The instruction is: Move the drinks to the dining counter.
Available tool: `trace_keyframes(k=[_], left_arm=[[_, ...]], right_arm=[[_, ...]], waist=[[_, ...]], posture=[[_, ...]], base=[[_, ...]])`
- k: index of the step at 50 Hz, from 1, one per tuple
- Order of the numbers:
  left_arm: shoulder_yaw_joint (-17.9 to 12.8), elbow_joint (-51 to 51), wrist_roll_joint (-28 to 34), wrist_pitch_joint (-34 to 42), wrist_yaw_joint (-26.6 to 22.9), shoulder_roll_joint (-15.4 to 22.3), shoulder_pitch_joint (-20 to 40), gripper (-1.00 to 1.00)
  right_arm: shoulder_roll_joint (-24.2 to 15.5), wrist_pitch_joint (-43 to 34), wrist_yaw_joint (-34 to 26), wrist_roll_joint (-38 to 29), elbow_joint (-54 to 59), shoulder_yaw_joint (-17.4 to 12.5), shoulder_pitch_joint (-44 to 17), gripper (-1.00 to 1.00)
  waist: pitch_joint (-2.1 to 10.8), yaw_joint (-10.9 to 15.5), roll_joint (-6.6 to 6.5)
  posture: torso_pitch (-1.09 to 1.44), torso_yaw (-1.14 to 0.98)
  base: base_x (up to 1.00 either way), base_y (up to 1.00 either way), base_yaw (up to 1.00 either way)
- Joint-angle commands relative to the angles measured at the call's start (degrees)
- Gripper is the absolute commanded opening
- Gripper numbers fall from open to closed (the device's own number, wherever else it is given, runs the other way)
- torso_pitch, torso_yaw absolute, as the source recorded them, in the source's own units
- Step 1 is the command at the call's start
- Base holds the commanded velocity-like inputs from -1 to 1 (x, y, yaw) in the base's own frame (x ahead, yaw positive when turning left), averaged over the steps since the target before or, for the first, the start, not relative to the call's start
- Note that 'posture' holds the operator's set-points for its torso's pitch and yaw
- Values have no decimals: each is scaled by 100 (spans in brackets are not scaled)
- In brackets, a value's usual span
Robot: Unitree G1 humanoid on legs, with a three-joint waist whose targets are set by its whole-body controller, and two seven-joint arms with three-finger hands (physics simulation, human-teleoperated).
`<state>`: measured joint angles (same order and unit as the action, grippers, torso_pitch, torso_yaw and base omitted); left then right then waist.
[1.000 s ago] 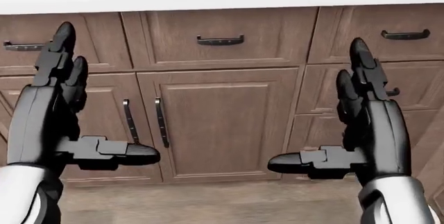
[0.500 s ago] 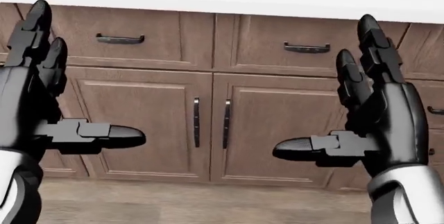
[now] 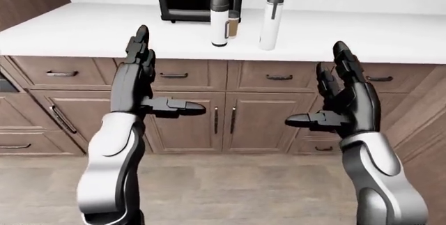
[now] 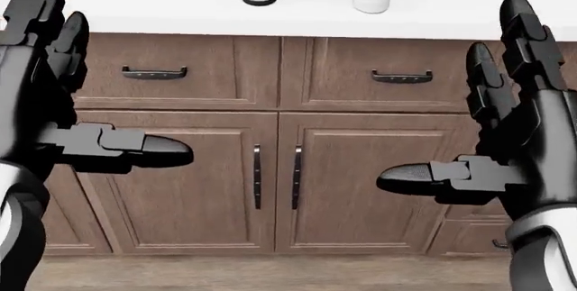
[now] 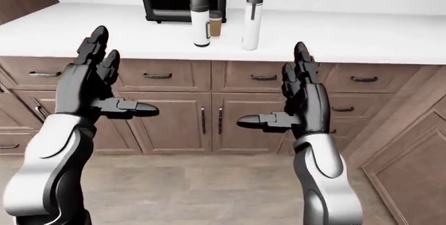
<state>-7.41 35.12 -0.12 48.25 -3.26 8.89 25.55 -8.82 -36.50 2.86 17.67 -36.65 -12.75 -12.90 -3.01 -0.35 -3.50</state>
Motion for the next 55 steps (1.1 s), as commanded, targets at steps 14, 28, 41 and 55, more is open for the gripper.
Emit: trace_keyframes(k=[14, 28, 41, 55], left_arm=[[-135, 67, -171, -172, 50, 113, 109, 100], [-628, 468, -645, 3, 124, 405, -193, 100], [-561, 348, -661, -120, 167, 427, -204, 100], [-598, 346, -658, -95, 143, 454, -164, 100]], right_arm=[[-15, 146, 9, -24, -83, -32, -140, 100], [-33, -98, 102, 265, -355, -72, -286, 100], [-92, -36, 219, 347, -434, -170, -238, 100], [-156, -30, 319, 375, -514, -189, -229, 100]], waist=[[146, 84, 49], [66, 61, 624], [278, 56, 437], [175, -25, 651]], posture=[[0, 0], [0, 0], [0, 0], [0, 0]], base=[[46, -35, 0], [23, -8, 24], [0, 4, 46], [13, 0, 0]])
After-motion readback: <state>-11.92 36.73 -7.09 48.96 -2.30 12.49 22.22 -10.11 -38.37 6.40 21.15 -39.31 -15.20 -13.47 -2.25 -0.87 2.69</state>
